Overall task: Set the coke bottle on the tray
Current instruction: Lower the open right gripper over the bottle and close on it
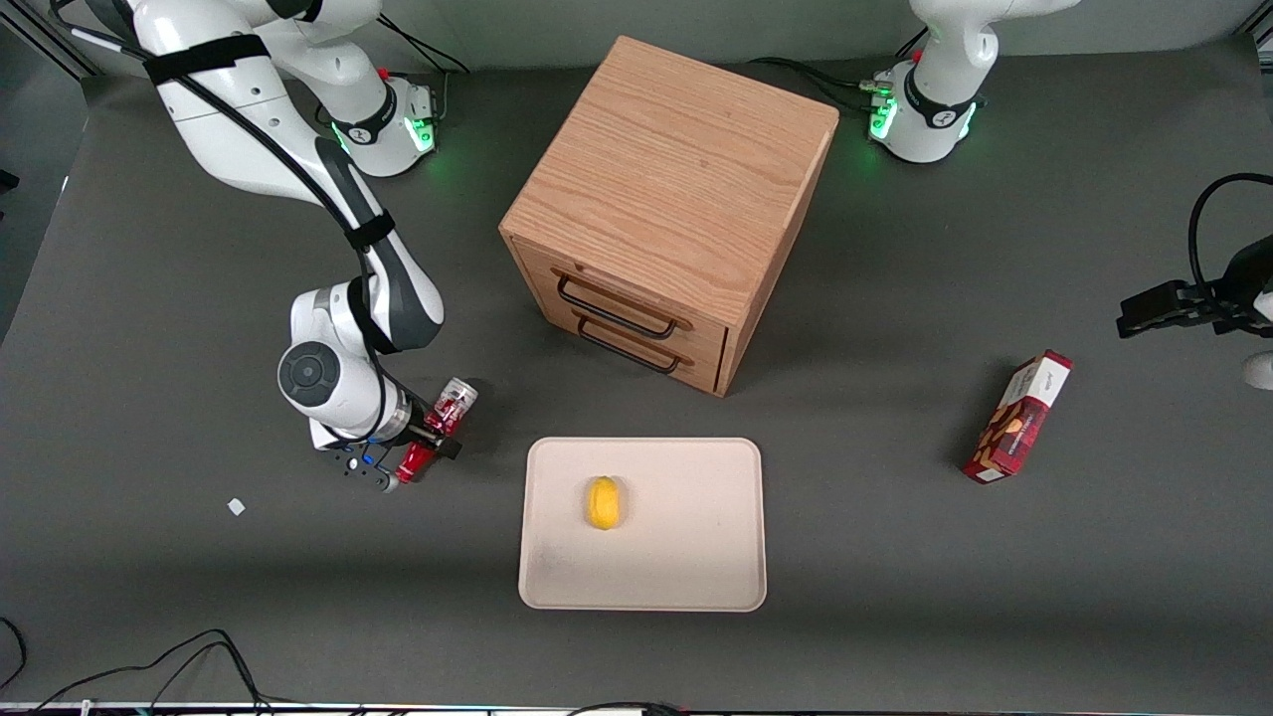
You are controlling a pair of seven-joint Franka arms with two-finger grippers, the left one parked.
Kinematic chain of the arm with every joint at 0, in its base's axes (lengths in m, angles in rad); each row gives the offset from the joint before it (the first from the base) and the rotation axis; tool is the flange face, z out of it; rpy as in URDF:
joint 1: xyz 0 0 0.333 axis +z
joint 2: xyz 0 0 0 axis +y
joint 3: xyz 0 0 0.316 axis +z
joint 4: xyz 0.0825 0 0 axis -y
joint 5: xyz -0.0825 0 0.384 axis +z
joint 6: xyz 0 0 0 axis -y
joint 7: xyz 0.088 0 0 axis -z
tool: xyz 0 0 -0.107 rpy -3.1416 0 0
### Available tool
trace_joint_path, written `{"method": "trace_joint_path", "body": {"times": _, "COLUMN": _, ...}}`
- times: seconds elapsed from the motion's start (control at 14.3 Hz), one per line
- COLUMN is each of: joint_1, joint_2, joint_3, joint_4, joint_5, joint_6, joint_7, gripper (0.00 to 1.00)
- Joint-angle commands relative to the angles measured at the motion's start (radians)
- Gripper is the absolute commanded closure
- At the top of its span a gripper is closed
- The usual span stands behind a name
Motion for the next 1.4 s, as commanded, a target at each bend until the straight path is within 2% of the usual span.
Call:
{"method": "trace_joint_path", "body": {"times": 0.0, "joint_1": 0.004, "joint_2": -0.006, "joint_3": -0.001, "joint_4": -0.022, "joint_5": 0.008, "joint_6": 0.04, "joint_7": 0.02, "gripper": 0.0}}
{"method": "trace_joint_path", "body": {"times": 0.98, "joint_1": 0.004, "joint_2": 0.026, "joint_3": 0.0, "joint_4": -0.068, "joint_5": 0.007, "joint_6": 0.11, "joint_7": 0.02, "gripper": 0.0}}
{"method": "trace_joint_path", "body": {"times": 1.05, "joint_1": 0.006, "joint_2": 0.026, "joint_3": 0.0, "joint_4": -0.068, "joint_5": 0.008, "joint_6": 0.11, "joint_7": 0.02, "gripper": 0.11}}
{"method": "trace_joint_path", "body": {"times": 1.12, "joint_1": 0.006, "joint_2": 0.025, "joint_3": 0.0, "joint_4": -0.07, "joint_5": 0.008, "joint_6": 0.109, "joint_7": 0.021, "gripper": 0.63}}
{"method": "trace_joint_path", "body": {"times": 1.19, "joint_1": 0.012, "joint_2": 0.02, "joint_3": 0.0, "joint_4": -0.071, "joint_5": 0.005, "joint_6": 0.109, "joint_7": 0.042, "gripper": 1.0}}
{"method": "trace_joint_path", "body": {"times": 1.33, "joint_1": 0.023, "joint_2": 0.022, "joint_3": 0.0, "joint_4": -0.071, "joint_5": 0.004, "joint_6": 0.109, "joint_7": 0.05, "gripper": 1.0}}
